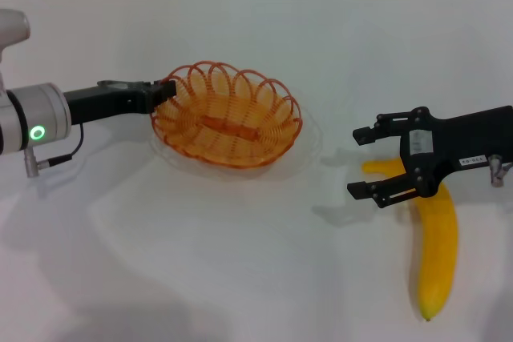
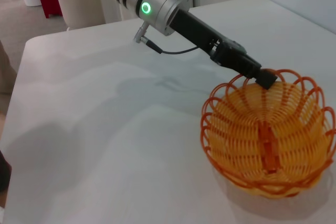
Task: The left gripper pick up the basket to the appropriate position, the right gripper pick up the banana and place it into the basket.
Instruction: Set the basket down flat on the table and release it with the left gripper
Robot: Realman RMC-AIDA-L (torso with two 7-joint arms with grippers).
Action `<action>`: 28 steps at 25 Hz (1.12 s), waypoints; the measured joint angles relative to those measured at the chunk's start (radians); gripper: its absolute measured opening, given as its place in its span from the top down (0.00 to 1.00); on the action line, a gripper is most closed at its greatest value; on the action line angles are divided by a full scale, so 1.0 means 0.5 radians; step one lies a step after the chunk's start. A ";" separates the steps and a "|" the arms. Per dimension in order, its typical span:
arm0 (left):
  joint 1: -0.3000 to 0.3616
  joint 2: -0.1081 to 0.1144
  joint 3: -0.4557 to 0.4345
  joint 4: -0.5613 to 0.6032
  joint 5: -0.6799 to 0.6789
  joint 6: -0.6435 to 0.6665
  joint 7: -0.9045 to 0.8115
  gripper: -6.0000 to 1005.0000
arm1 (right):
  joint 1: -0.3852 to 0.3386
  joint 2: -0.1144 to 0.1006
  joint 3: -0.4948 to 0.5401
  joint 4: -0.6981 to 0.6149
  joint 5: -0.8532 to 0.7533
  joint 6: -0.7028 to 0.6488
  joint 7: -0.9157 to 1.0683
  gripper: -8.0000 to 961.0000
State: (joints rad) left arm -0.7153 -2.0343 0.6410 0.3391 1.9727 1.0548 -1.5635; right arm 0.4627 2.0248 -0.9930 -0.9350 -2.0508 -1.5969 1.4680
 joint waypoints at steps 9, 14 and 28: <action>0.038 -0.001 -0.002 -0.033 -0.022 0.000 -0.018 0.92 | 0.002 0.000 -0.001 0.009 0.000 0.000 0.000 0.08; 0.038 -0.004 0.000 -0.076 -0.085 -0.022 0.043 0.92 | 0.018 0.000 -0.002 0.027 0.000 0.000 -0.004 0.08; 0.038 -0.006 0.007 -0.107 -0.117 -0.024 0.091 0.92 | 0.032 0.000 -0.006 0.048 0.000 0.000 -0.007 0.08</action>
State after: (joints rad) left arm -0.6964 -2.0371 0.6446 0.2853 1.9143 1.0430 -1.5182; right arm 0.4786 2.0248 -0.9962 -0.9111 -2.0509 -1.5969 1.4647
